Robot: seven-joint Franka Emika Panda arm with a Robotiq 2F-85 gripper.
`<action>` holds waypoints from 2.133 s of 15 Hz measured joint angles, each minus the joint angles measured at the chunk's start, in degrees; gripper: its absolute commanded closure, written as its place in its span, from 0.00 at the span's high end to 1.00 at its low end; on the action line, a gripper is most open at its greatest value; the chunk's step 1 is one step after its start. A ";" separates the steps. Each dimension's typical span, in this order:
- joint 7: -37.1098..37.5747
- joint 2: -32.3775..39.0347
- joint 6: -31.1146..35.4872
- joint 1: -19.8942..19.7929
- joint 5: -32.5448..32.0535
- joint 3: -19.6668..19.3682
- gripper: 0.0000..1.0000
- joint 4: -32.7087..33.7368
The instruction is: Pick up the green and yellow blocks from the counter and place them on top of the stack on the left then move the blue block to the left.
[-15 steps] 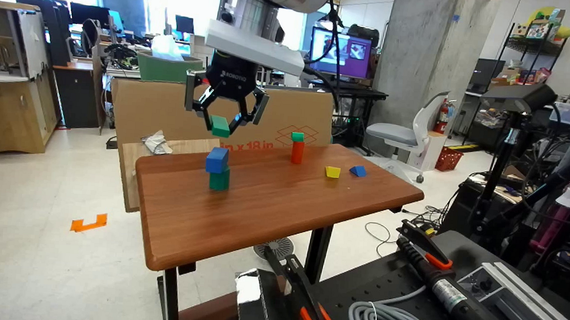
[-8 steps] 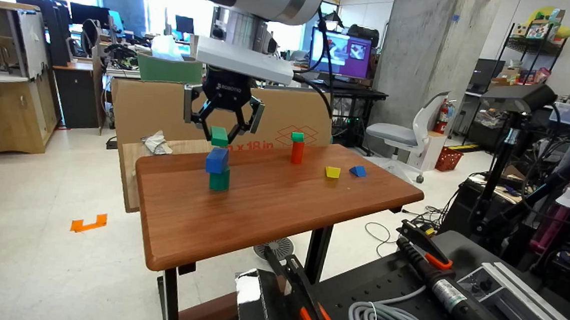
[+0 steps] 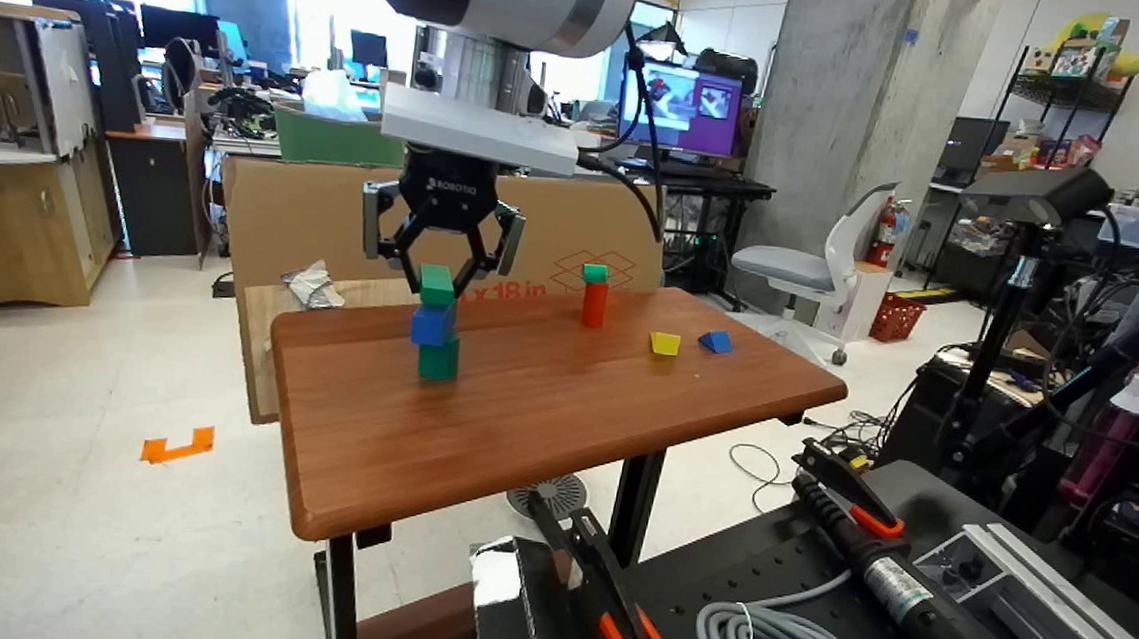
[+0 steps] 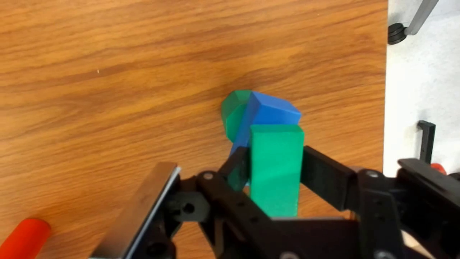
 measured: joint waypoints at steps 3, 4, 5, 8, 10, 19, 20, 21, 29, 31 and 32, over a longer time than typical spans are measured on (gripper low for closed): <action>0.68 0.00 -0.07 0.04 -0.20 -0.09 0.73 0.01; 0.84 0.00 -0.18 0.12 -0.30 -0.19 0.81 0.00; 0.92 0.00 -0.29 0.25 -0.39 -0.33 0.88 0.00; 0.95 0.00 -0.82 0.54 -0.44 -0.57 1.00 0.00; 0.95 -0.07 -1.18 0.61 -0.44 -0.57 1.00 -0.01; -1.72 -9.98 -2.51 -2.85 1.56 -1.22 1.00 -8.04; -3.00 -11.39 -2.72 -4.20 2.65 -1.37 1.00 -9.12; -4.38 -12.65 -2.85 -5.61 3.72 -1.62 1.00 -10.03; -17.37 -15.11 -4.70 -14.98 9.53 -4.90 1.00 -11.89; -19.33 -14.62 -4.70 -16.25 10.04 -5.50 1.00 -11.88; -20.12 -14.18 -4.70 -16.72 10.17 -5.64 1.00 -11.83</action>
